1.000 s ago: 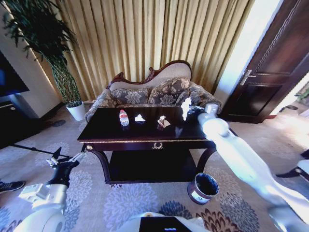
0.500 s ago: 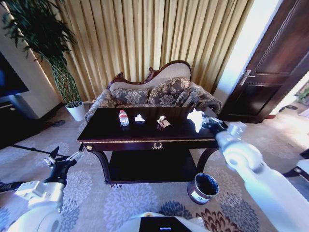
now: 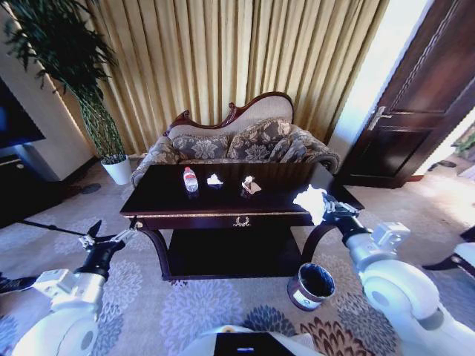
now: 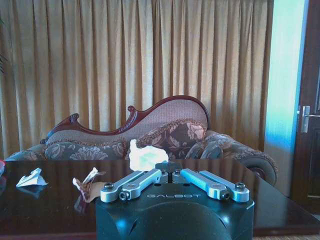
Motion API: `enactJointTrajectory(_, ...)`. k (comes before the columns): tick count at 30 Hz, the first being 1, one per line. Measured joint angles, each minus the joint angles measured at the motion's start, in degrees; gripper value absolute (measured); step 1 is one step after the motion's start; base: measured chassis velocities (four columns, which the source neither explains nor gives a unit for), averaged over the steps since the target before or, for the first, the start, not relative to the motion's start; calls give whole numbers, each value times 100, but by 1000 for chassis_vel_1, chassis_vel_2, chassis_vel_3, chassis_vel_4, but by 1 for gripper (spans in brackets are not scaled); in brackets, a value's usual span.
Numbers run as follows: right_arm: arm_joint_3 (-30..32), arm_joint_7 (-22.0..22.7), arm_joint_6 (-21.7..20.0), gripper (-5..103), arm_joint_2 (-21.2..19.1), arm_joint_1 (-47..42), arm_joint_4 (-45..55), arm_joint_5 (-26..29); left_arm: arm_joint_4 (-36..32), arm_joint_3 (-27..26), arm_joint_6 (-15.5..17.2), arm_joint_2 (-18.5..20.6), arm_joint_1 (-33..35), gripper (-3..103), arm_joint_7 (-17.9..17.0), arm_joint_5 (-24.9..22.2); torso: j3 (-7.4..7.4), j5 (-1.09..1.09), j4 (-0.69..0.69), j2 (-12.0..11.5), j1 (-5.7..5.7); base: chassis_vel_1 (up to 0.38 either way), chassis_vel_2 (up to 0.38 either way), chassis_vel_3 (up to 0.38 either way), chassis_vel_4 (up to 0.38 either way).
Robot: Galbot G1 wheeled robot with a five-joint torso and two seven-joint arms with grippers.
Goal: Move to the front of the table and place the trash on the table into the trash bin.
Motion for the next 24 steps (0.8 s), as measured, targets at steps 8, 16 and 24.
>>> enactJointTrajectory(8,-321,-9,104,0,54,217,-440,-160,0,14,2,-21,-6,100,8,16,-3,-1,-2,5,-7,131,-123,-114,111)
enactJointTrajectory(16,-762,-262,520,0,55,926,-2740,-646,0,-21,-6,-56,58,100,15,22,3,2,0,-4,5,-1,-2,0,2)
enactJointTrajectory(24,-1262,-373,637,0,31,1713,-4771,-887,0,-50,-26,-116,130,100,19,35,-1,1,-2,1,-3,-15,10,8,-3)
